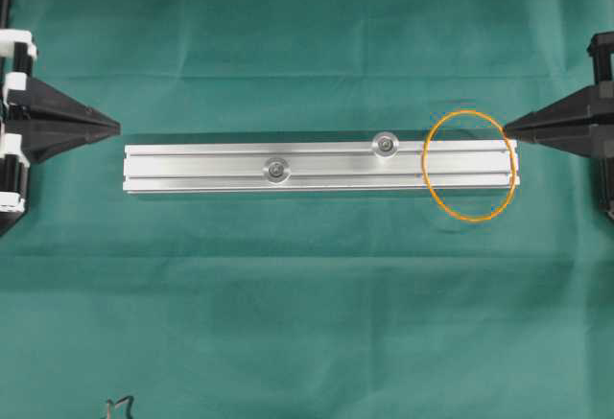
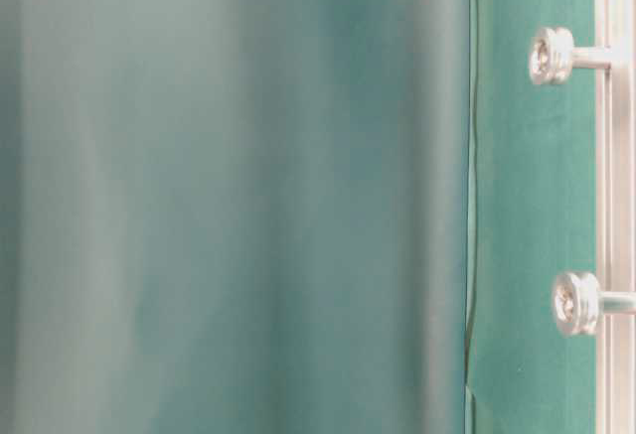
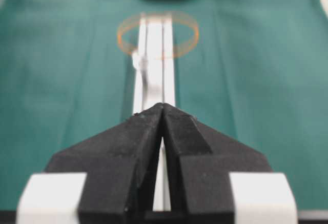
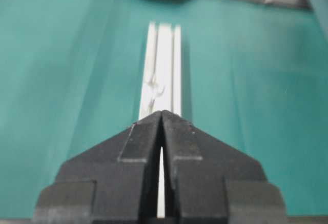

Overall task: Hook the rubber onto the shaft.
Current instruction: 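Move the right gripper toward the orange rubber band at the rail's right end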

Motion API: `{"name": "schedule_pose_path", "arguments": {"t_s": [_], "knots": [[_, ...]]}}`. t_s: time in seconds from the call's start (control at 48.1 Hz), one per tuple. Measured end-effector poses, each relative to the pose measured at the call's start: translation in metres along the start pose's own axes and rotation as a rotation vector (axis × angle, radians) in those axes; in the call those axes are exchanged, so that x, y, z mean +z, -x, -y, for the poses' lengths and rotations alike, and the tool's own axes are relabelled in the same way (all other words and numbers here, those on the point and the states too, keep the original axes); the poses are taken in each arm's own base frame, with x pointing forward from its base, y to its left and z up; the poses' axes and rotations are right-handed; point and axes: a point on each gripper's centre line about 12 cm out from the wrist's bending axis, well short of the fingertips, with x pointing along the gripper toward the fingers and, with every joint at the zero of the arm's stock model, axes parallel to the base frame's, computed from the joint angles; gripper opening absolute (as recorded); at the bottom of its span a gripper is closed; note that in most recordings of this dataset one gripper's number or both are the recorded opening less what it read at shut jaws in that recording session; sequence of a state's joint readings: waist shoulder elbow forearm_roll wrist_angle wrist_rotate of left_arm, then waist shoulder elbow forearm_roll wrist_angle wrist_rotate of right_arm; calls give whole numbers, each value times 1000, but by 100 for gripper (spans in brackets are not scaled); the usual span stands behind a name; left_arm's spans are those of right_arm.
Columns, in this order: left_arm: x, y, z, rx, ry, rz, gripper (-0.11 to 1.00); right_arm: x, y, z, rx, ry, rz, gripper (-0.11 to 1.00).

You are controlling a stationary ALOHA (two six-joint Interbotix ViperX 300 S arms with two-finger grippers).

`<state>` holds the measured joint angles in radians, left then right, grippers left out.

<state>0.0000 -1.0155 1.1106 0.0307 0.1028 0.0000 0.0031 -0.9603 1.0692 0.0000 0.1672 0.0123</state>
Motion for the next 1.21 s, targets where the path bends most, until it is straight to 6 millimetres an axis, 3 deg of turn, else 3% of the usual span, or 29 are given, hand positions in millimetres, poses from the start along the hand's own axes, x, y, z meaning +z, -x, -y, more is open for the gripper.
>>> {"name": "schedule_pose_path", "arguments": {"t_s": [0.187,0.354,0.978,1.207], "knots": [[-15,2,0,4,34,-181,0,-13,1,0,-4,-1,-221,3],[-14,5,-1,6,34,-247,0,-21,2,0,-5,-2,-370,3],[-13,5,-1,6,37,-253,0,-22,1,0,-6,-2,-431,3],[-13,5,-1,6,37,-255,0,-27,7,0,-7,-1,-543,3]]}}
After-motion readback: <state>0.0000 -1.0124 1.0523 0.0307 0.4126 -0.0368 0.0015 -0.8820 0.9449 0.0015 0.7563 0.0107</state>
